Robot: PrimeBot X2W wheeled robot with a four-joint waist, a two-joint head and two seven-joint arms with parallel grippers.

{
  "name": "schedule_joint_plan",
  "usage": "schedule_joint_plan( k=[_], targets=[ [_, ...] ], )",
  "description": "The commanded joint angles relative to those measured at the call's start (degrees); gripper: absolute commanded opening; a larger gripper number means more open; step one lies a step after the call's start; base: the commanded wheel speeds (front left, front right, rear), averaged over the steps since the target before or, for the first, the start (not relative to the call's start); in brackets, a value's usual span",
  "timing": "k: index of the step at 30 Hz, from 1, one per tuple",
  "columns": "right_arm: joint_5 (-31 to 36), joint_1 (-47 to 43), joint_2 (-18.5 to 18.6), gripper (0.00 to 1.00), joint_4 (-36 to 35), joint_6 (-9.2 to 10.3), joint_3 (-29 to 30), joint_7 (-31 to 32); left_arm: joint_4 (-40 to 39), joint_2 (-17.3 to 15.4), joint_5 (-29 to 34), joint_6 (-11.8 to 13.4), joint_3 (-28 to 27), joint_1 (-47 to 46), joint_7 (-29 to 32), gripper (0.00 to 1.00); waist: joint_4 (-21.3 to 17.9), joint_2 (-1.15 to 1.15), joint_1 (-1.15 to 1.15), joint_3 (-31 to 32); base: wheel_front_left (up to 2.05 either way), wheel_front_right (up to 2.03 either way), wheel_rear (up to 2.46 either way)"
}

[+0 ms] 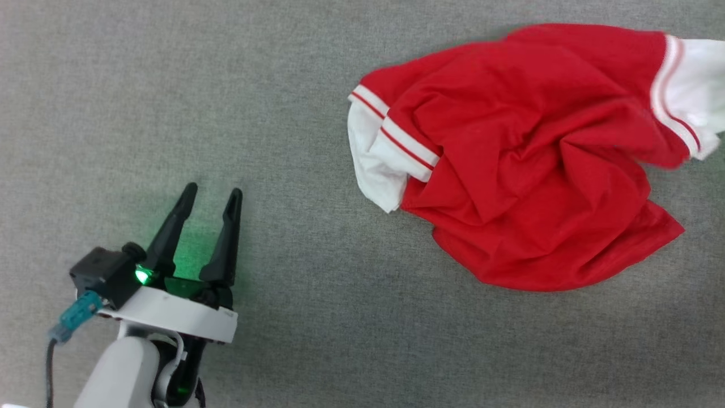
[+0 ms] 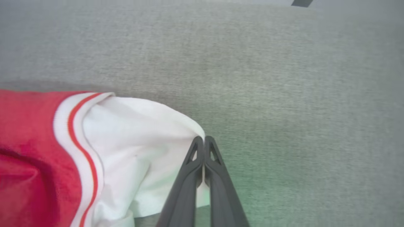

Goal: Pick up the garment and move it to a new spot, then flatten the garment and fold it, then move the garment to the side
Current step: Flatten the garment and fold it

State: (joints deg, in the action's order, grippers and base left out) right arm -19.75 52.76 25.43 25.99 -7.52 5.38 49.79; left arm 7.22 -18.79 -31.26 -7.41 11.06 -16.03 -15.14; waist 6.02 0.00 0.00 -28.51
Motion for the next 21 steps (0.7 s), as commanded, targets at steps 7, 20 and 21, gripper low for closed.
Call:
schedule_joint_plan(
  k=[7, 20, 21],
  targets=[
    [3.58, -2.66, 2.59, 0.00, -1.17, 0.06, 6.54, -2.21, -2.13, -0.75, -0.16, -0.14, -0.40, -0.42, 0.03, 1.00, 0.60, 0.00, 0.00, -1.27, 0.00, 0.00, 0.00],
    [16.10, -3.32, 0.42, 0.00, 4.53, 0.06, 12.85, -10.10, -1.94, -1.78, 0.18, -0.14, -0.52, -1.20, 0.03, 1.00, 0.63, 0.00, 0.00, -1.16, 0.00, 0.00, 0.00],
    [16.99, -3.31, 0.13, 0.00, 4.93, 0.06, 13.17, -10.74, -1.84, -1.85, 0.24, -0.14, -0.43, -1.19, 0.03, 1.00, 0.57, 0.00, 0.00, -0.90, 0.00, 0.00, 0.00]
  ],
)
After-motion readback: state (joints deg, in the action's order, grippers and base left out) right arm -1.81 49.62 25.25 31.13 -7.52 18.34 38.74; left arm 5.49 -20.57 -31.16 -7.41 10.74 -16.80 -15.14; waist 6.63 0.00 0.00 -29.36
